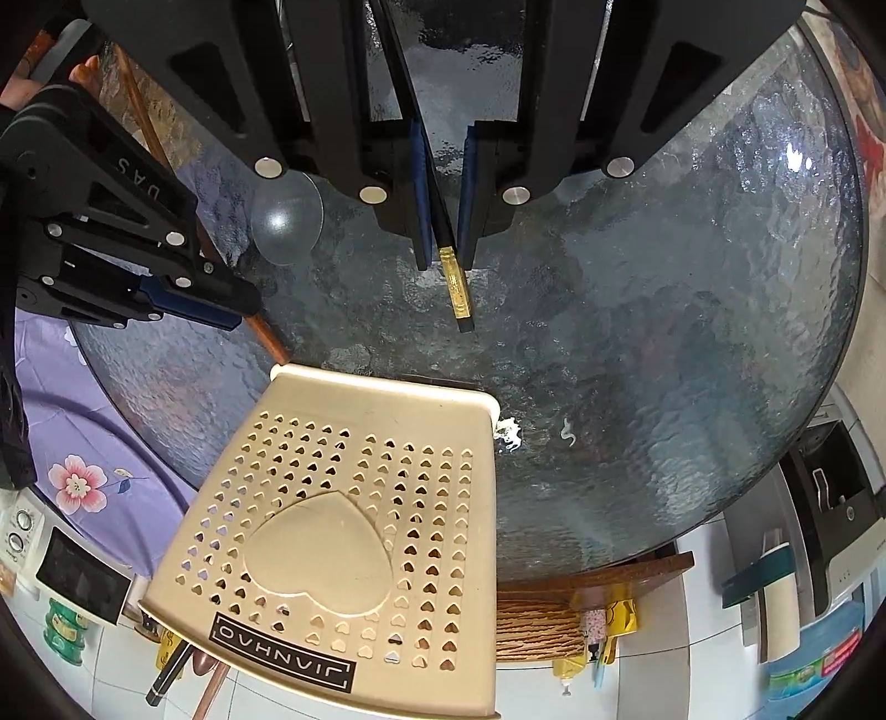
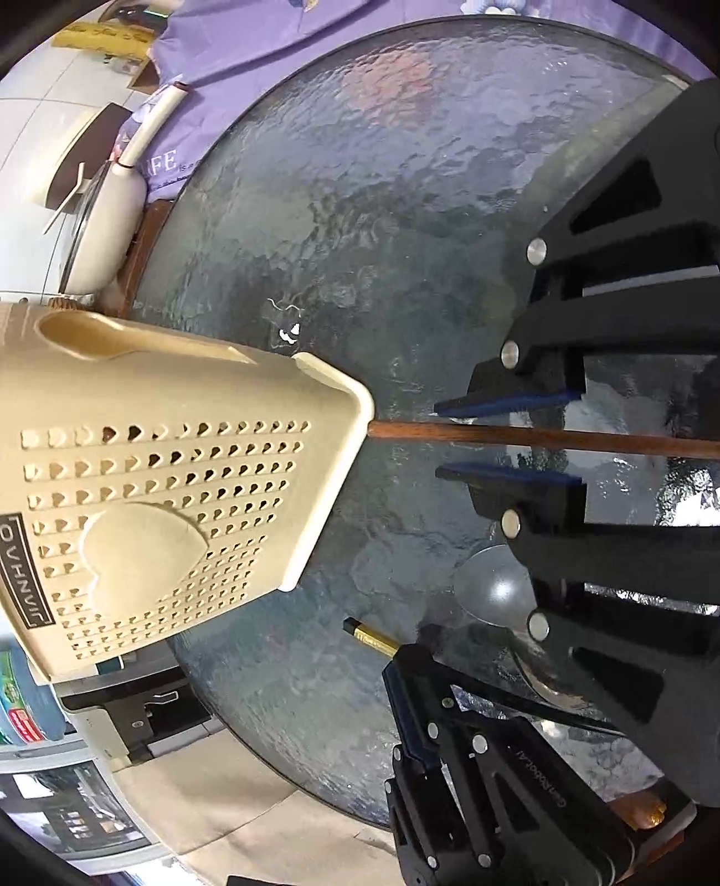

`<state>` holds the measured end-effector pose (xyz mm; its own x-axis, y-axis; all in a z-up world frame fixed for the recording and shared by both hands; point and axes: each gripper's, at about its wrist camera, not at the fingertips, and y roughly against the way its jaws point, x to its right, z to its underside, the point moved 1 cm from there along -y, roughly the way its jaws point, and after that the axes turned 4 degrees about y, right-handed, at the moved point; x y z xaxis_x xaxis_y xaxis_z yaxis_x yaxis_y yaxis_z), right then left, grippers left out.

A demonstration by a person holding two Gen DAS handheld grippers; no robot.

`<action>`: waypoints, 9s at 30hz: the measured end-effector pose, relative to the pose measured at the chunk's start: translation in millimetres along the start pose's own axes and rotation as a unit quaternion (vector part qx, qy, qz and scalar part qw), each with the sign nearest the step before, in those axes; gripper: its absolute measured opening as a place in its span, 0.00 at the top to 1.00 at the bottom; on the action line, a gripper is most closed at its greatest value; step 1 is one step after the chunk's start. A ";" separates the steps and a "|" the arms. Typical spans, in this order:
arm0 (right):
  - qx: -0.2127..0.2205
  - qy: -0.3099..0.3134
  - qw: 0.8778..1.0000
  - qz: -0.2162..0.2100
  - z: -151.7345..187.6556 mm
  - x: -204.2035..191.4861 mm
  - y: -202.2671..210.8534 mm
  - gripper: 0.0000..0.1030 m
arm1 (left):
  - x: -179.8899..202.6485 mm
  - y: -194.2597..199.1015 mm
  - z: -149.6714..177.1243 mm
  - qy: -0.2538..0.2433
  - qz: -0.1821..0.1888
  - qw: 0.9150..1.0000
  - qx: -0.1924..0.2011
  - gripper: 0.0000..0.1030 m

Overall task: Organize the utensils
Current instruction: 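Grasp a gold-tipped dark chopstick with the left tool while the right tool grasps a wooden chopstick, then carry both chopsticks over the cream holder and lower them in, then open both tools to release the chopsticks into the holder, then reach the left tool down to the metal spoon on the table, then close the left tool on the metal spoon handle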

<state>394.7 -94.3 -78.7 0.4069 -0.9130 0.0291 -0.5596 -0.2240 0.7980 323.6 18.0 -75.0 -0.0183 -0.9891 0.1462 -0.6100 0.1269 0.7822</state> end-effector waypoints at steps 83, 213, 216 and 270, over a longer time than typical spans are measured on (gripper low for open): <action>0.239 0.015 0.964 -0.118 -22.0 2.9 213.2 0.93 | 27.0 191.5 -36.7 -0.022 0.108 0.976 0.186 0.94; 0.131 -0.130 0.982 0.029 106.8 51.6 107.3 0.06 | 19.1 50.3 73.6 0.002 0.056 0.998 0.020 0.50; 0.128 -0.134 0.982 0.025 107.6 53.5 106.8 0.06 | 19.7 49.5 73.0 0.000 0.053 0.998 0.020 0.52; 0.082 -0.130 0.988 0.007 92.1 39.3 80.3 0.06 | 16.0 18.1 25.3 -0.014 -0.024 0.999 -0.023 0.63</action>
<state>299.3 -179.6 -69.0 0.2101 -0.9686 -0.1331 -0.6822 -0.2428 0.6896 292.2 2.6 -73.8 -0.0121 -0.9958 0.0912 -0.5730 0.0816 0.8155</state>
